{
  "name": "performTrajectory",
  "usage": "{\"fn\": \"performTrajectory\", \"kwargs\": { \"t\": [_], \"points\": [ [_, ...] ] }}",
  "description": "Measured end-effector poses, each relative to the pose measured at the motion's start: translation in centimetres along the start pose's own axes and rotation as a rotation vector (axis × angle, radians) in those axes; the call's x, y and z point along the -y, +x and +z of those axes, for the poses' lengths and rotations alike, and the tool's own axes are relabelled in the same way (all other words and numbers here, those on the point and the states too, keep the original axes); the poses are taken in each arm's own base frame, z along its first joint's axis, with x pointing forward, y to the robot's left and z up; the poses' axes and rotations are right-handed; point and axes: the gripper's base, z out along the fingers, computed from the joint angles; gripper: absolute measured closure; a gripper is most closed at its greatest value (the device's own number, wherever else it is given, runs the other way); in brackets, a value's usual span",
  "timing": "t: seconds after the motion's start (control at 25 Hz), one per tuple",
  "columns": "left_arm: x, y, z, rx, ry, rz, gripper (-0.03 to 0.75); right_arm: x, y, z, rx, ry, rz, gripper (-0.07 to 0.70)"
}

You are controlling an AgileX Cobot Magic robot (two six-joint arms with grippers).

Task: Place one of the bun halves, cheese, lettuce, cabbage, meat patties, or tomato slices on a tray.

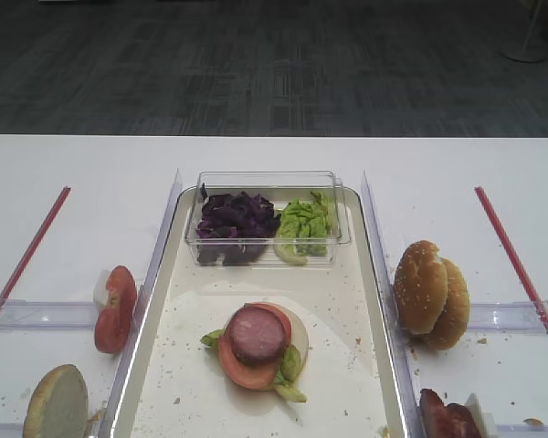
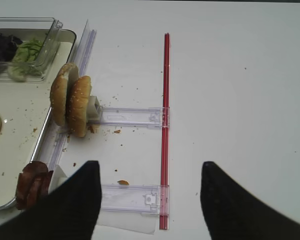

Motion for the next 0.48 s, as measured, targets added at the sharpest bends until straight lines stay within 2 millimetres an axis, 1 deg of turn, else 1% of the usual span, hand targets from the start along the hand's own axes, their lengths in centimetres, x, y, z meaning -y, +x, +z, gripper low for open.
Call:
{"fn": "performTrajectory", "kwargs": {
  "t": [0.2, 0.48],
  "points": [
    [0.00, 0.00, 0.00, 0.000, 0.000, 0.000, 0.224, 0.00, 0.00, 0.00, 0.000, 0.000, 0.000, 0.195],
    [0.00, 0.00, 0.00, 0.000, 0.000, 0.000, 0.224, 0.00, 0.00, 0.00, 0.000, 0.000, -0.005, 0.274]
  ]
}}
